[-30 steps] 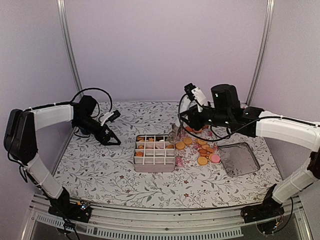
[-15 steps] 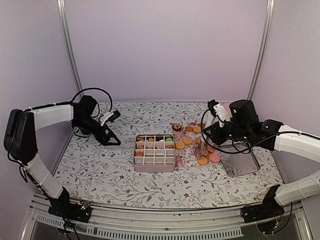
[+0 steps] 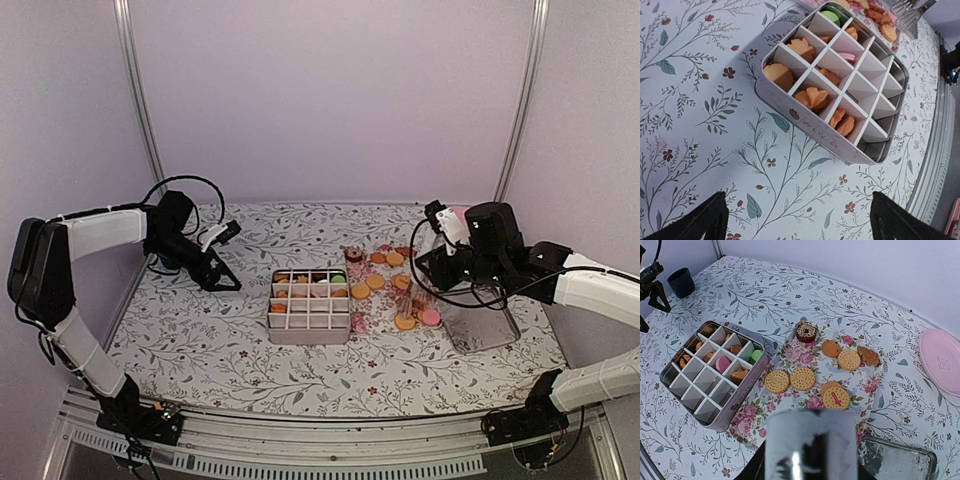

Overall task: Pack the cookies
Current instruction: Pick up the fake cookies from the plate.

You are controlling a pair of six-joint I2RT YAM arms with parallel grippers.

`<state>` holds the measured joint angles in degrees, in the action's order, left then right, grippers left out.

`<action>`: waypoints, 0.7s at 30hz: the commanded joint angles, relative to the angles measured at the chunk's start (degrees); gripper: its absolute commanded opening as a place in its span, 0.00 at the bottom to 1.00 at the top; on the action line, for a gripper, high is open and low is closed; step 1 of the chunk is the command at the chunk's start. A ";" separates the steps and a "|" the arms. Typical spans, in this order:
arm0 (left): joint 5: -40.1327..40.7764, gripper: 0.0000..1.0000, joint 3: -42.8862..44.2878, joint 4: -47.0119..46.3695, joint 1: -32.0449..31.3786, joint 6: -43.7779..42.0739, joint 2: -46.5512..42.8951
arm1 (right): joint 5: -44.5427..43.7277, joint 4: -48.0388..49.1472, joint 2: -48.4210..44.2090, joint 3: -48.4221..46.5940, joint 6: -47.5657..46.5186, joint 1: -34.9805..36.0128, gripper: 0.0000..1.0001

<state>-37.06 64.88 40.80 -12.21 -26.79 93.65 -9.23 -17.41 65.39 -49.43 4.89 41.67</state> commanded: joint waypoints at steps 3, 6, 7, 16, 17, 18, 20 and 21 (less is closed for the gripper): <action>-0.81 0.99 1.45 0.14 0.57 -0.90 -0.86 | -3.84 -2.17 -3.55 0.15 -0.87 -1.89 0.38; -0.99 0.99 1.61 0.16 0.52 -0.82 -0.83 | -4.31 -2.62 -4.30 0.61 -1.22 -2.40 0.39; -1.00 0.99 1.67 0.16 0.58 -0.81 -0.83 | -4.57 -2.75 -4.42 0.90 -1.34 -2.53 0.39; -1.00 0.99 2.41 0.84 0.57 -1.08 -0.58 | -3.92 -1.84 -3.57 2.63 -1.59 -3.25 0.41; -1.00 0.99 2.56 0.94 0.57 -1.08 -0.57 | -3.98 -1.66 -3.43 2.88 -1.67 -3.33 0.41; -1.03 0.99 2.65 0.95 0.53 -1.00 -0.53 | -4.08 -1.47 -3.30 3.16 -1.65 -3.33 0.41; -1.15 0.99 2.79 0.97 0.56 -1.01 -0.57 | -4.13 -0.82 -3.10 3.81 -1.85 -3.55 0.42; -1.09 0.99 2.79 0.95 0.53 -0.99 -0.57 | -4.13 -0.46 -3.07 4.16 -1.96 -3.65 0.42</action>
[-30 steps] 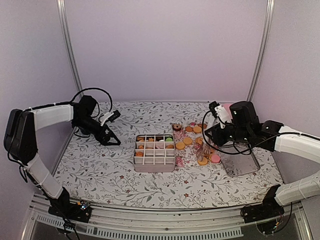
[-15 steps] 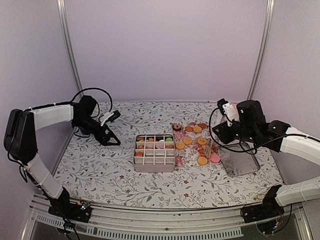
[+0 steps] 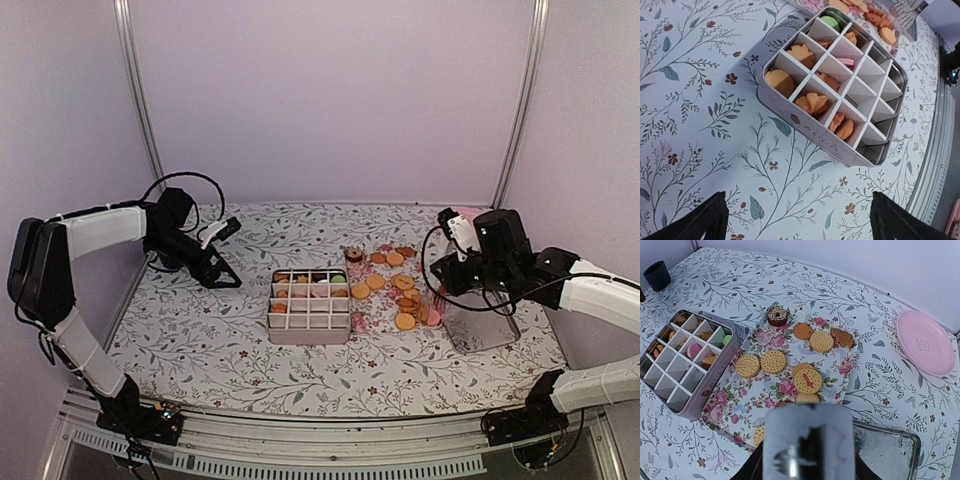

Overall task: Pack the cookies
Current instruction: Pick up the fake cookies from the plate.

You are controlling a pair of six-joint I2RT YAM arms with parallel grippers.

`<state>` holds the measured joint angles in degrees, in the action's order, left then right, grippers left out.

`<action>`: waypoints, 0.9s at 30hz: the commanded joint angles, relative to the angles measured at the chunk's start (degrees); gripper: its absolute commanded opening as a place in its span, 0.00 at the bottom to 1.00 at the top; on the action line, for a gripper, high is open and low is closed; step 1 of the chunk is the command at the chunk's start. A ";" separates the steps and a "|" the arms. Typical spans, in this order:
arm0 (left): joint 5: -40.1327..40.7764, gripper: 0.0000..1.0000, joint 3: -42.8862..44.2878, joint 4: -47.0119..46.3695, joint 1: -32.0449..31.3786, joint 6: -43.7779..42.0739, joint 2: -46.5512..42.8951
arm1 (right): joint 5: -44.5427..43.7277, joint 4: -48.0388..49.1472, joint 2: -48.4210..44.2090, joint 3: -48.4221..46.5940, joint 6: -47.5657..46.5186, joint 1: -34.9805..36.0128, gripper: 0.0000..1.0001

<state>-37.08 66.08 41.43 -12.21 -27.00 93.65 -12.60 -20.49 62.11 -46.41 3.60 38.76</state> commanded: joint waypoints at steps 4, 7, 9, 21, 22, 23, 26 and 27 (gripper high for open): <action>-1.15 0.99 1.72 0.39 0.52 -0.90 -0.48 | 0.00 3.69 0.67 1.90 -0.46 -0.93 0.42; -1.30 0.99 1.77 0.41 0.53 -0.90 -0.48 | 0.17 4.38 1.22 2.41 -0.36 -1.01 0.41; -1.25 0.99 1.70 0.47 0.59 -0.96 -0.49 | 0.50 4.70 1.66 2.49 -0.30 -1.08 0.40; -1.06 0.99 1.59 0.56 0.57 -1.21 -0.77 | 2.34 2.83 -0.60 -4.23 -1.21 -1.08 0.24; -1.16 0.99 1.59 0.58 0.54 -1.21 -0.75 | 2.98 2.54 -0.78 -5.66 -1.42 -1.14 0.24; -1.16 0.99 1.59 0.58 0.53 -1.22 -0.75 | 3.61 2.36 -0.85 -6.63 -1.54 -1.10 0.24; -1.08 0.99 1.43 0.58 0.54 -1.40 -0.60 | 6.10 2.17 -0.41 -9.59 -1.66 -1.08 0.23; -0.97 0.99 1.35 0.58 0.63 -1.45 -0.51 | 7.31 2.27 0.04 -10.49 -1.66 -1.07 0.22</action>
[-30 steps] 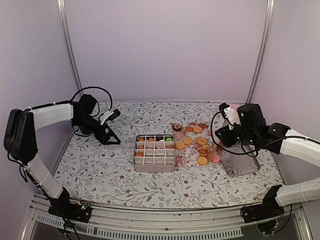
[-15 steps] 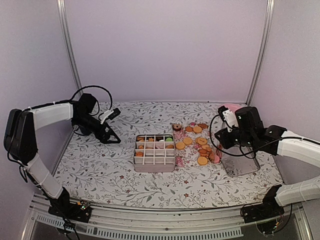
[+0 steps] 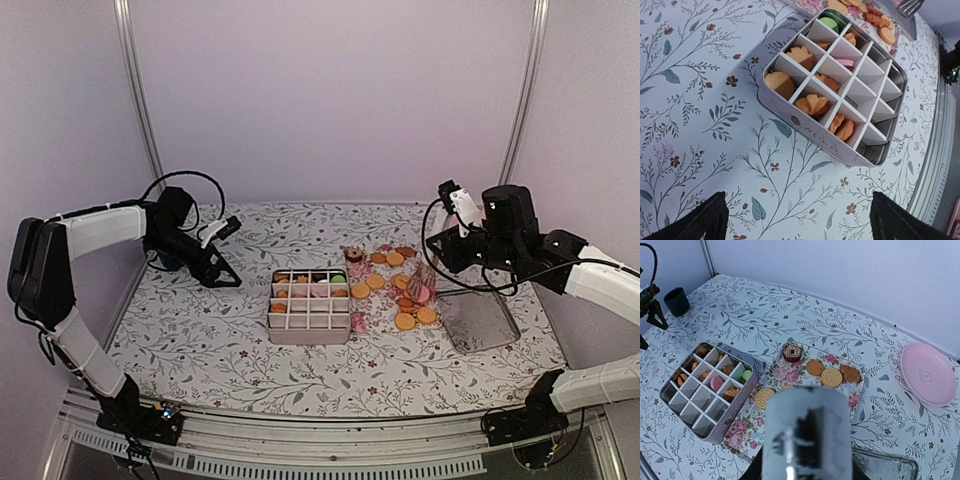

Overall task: Pack the cookies
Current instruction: Pick up the fake cookies from the plate, then place the fake cookies in the empty pocket of the box.

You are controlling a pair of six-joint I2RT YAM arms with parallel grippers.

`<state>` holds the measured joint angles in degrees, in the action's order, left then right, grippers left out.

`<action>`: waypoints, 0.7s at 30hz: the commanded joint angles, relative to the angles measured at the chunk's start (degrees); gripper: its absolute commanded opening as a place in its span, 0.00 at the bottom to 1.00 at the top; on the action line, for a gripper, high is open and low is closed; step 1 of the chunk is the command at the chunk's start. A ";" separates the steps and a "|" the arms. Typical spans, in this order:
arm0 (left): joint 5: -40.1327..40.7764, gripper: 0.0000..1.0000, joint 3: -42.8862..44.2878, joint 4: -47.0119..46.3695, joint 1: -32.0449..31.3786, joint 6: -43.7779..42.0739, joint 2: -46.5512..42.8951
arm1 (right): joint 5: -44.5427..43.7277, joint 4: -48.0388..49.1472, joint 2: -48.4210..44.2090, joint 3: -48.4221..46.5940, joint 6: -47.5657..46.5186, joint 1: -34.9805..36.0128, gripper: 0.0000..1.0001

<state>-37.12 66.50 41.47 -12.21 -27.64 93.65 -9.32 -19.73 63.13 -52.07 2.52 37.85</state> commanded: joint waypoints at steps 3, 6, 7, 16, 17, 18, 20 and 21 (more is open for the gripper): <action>-1.09 0.99 0.45 0.49 0.76 -1.14 -0.52 | 6.14 3.47 1.02 -7.39 0.16 1.41 0.21; -0.79 0.99 0.00 0.33 0.91 -1.13 -0.53 | 6.76 6.65 4.77 -10.12 0.25 4.78 0.21; -0.57 0.99 -0.19 0.13 1.02 -0.92 -0.53 | 7.25 7.69 6.45 -11.34 0.27 5.80 0.21; 3.94 0.99 -0.97 -1.74 1.62 2.61 -2.35 | 16.02 17.98 27.02 -24.33 1.51 13.05 0.21; 4.97 0.99 -1.14 -1.75 1.71 2.66 -2.47 | 16.56 18.24 28.97 -25.77 1.52 13.87 0.21; 5.86 0.99 -1.26 -1.75 1.79 2.60 -2.54 | 16.88 18.45 30.94 -27.00 1.43 14.63 0.21; 6.81 0.99 -1.62 -1.87 2.02 2.46 -2.71 | 17.31 18.77 33.89 -29.07 1.26 15.59 0.21; 6.82 0.99 -1.86 -1.98 2.16 2.56 -2.84 | 17.65 19.05 35.12 -29.70 1.19 15.89 0.21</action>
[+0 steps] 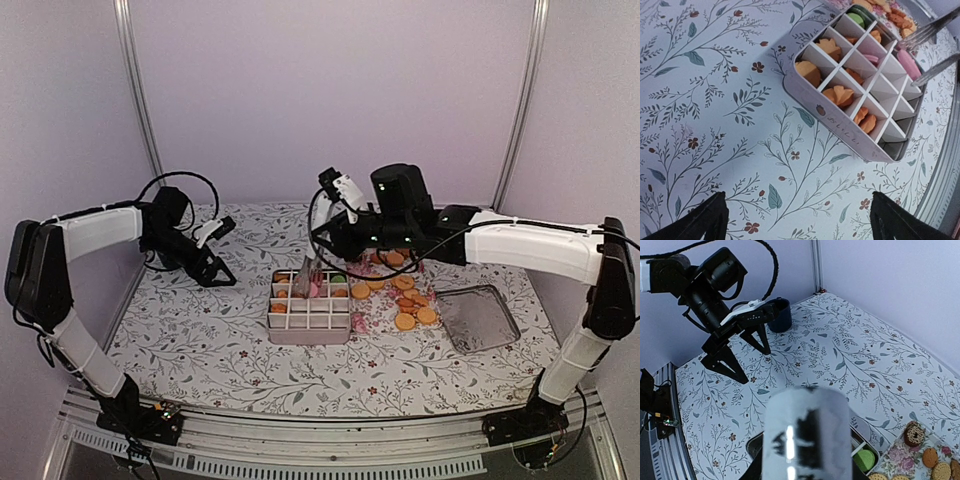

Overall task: Pack the cookies
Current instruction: Place the fake cookies in the empty pocket of the box.

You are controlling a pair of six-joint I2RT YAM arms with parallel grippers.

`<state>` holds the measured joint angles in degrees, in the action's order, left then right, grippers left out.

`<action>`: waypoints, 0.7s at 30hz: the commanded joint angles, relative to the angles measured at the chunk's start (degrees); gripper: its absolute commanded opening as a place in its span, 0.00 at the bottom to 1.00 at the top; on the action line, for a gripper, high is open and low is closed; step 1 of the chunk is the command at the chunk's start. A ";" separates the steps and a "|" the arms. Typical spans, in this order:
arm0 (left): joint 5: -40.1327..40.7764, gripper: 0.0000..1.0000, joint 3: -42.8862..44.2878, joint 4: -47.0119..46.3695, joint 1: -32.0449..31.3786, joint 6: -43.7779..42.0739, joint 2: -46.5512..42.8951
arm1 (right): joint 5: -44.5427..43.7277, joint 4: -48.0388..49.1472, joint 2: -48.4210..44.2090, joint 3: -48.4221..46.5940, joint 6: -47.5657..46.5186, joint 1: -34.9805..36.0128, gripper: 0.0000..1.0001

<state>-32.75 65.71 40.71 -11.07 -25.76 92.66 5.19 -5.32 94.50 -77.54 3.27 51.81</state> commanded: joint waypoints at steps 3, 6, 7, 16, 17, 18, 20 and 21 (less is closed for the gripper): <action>2.11 0.99 -1.37 -1.42 1.07 0.80 -2.20 | 3.65 5.34 5.95 -5.18 0.66 2.24 0.21; 1.90 0.99 -1.34 -1.42 1.16 0.77 -2.14 | 3.77 5.69 6.97 -5.26 0.77 2.26 0.21; 1.86 0.99 -1.29 -1.42 1.10 0.79 -2.11 | 3.72 5.72 7.15 -5.26 0.78 2.31 0.22; 0.88 0.99 -1.00 -1.42 1.12 0.89 -1.78 | 1.85 5.80 7.86 -4.46 -0.14 2.33 0.29; 0.85 0.99 -1.02 -1.42 1.13 0.80 -1.78 | 1.72 5.70 7.89 -4.46 -0.35 2.33 0.31; 0.80 0.99 -1.02 -1.34 1.14 0.75 -1.86 | 1.68 5.67 7.86 -4.50 -0.47 2.30 0.33; 0.67 0.99 -0.93 -1.25 1.12 0.63 -1.86 | 1.65 5.46 7.83 -4.38 -0.54 2.31 0.35; 0.67 0.99 -0.91 -1.19 1.13 0.60 -1.87 | 1.55 5.34 7.80 -4.38 -0.66 2.29 0.37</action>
<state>-31.05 64.75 39.83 -10.52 -25.06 92.23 7.57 -2.52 101.78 -80.29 3.38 54.11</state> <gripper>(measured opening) 0.993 0.347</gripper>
